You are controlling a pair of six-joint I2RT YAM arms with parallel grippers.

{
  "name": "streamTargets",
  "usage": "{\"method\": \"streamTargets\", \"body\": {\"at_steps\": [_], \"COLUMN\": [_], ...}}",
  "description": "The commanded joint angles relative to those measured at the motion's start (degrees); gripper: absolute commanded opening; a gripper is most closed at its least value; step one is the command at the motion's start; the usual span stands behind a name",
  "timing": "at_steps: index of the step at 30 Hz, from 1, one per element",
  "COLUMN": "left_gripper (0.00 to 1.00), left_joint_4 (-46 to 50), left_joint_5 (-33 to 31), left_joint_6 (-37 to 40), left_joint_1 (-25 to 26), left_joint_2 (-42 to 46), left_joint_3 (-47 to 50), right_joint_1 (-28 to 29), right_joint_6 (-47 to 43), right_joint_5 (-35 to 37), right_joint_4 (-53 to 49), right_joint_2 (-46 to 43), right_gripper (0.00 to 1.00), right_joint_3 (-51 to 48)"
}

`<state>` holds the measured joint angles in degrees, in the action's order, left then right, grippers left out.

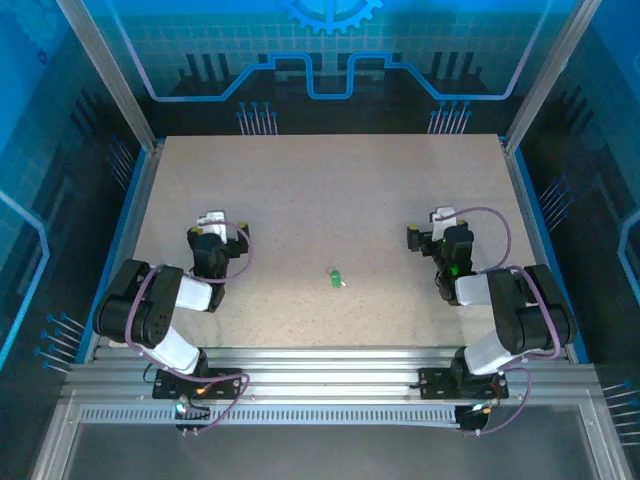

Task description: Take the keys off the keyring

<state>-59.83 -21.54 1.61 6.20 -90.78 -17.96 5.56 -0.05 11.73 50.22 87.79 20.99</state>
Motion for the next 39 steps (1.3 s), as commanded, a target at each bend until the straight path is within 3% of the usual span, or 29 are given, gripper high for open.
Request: {"method": "streamTargets", "body": {"at_steps": [1,31,39], "left_gripper": [0.99,0.99,0.99], "left_joint_4": [-0.5,1.2,4.0], "left_joint_5": [1.0,1.7,4.3], "left_joint_6": [-0.2,-0.9,-2.4], "left_joint_1": [-0.6,-1.1,-3.0], "left_joint_2": [0.8,1.0,1.5], "left_joint_3": [-1.2,-1.8,-2.9], "right_joint_1": [0.0,-0.6,3.3], "right_joint_6": [0.0,0.1,0.6], "right_joint_5": [-0.1,-1.1,7.0], "right_joint_4": [2.0,1.5,-21.7], "right_joint_2": [0.4,0.2,-12.6], "right_gripper": [1.0,1.0,1.0], "right_joint_3": [1.1,1.3,9.0]}}
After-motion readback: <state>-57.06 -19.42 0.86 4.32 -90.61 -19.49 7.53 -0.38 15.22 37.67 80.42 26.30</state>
